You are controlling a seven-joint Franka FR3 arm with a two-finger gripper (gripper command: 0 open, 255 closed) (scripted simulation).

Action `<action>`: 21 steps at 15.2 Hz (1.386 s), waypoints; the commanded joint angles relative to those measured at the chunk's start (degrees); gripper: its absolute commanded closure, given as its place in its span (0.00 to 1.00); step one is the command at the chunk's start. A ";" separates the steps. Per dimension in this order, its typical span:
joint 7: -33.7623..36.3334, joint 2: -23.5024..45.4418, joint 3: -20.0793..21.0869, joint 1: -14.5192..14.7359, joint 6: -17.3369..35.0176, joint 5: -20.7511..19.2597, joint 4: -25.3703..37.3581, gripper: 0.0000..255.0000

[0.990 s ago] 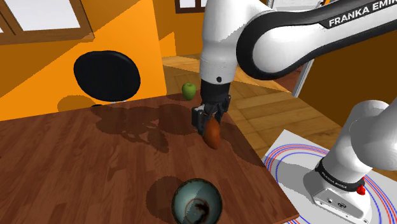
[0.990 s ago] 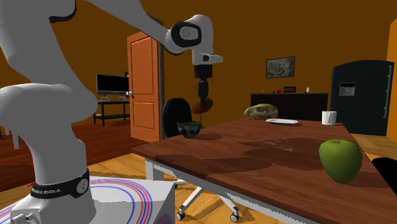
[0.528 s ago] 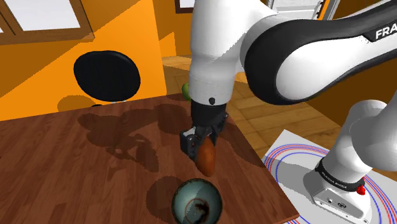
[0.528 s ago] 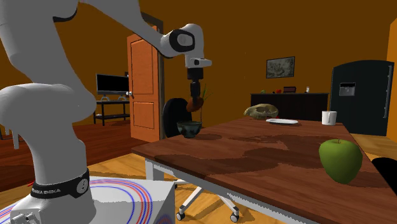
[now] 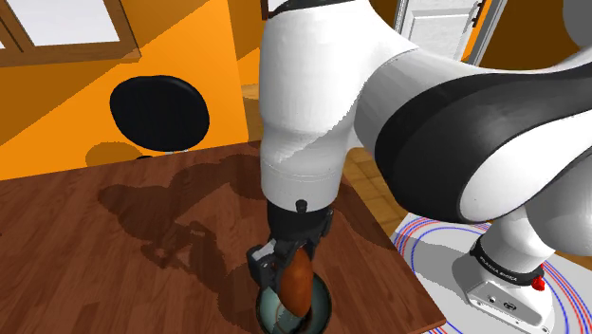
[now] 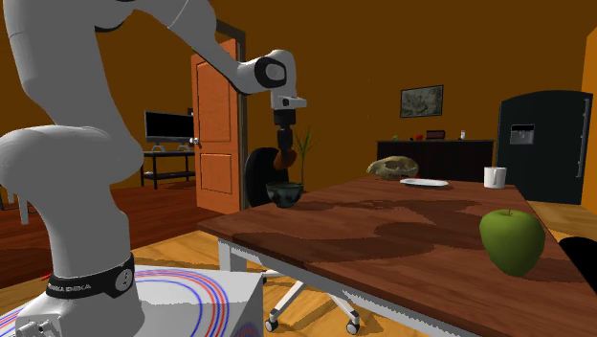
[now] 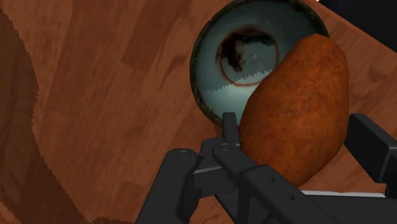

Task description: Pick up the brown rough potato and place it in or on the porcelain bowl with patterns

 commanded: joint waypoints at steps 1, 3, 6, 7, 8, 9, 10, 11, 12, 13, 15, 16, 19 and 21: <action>0.39 0.52 0.33 0.07 1.55 -0.26 -1.07 1.00; 0.62 1.14 0.58 0.07 3.12 -0.60 -2.14 1.00; 1.06 2.19 0.95 0.05 5.50 -1.23 -3.66 1.00; 1.23 2.58 1.07 0.04 6.29 -1.48 -4.15 1.00; 1.42 2.98 1.19 0.03 7.08 -1.74 -4.62 1.00; 1.62 3.41 1.31 0.02 7.88 -2.03 -5.08 1.00; 1.83 3.84 1.42 0.01 8.67 -2.34 -5.53 1.00; 2.08 4.34 1.55 -0.01 9.54 -2.70 -6.00 1.00; 2.08 4.35 1.55 0.00 9.54 -2.70 -6.00 1.00; 2.08 4.34 1.54 0.00 9.54 -2.70 -6.01 1.00; 2.08 4.35 1.54 0.00 9.54 -2.70 -6.00 1.00; 2.08 4.35 1.54 0.00 9.54 -2.70 -6.00 1.00; 2.08 4.35 1.54 0.00 9.54 -2.70 -6.00 1.00; 2.08 4.34 1.54 0.00 9.54 -2.70 -6.00 0.00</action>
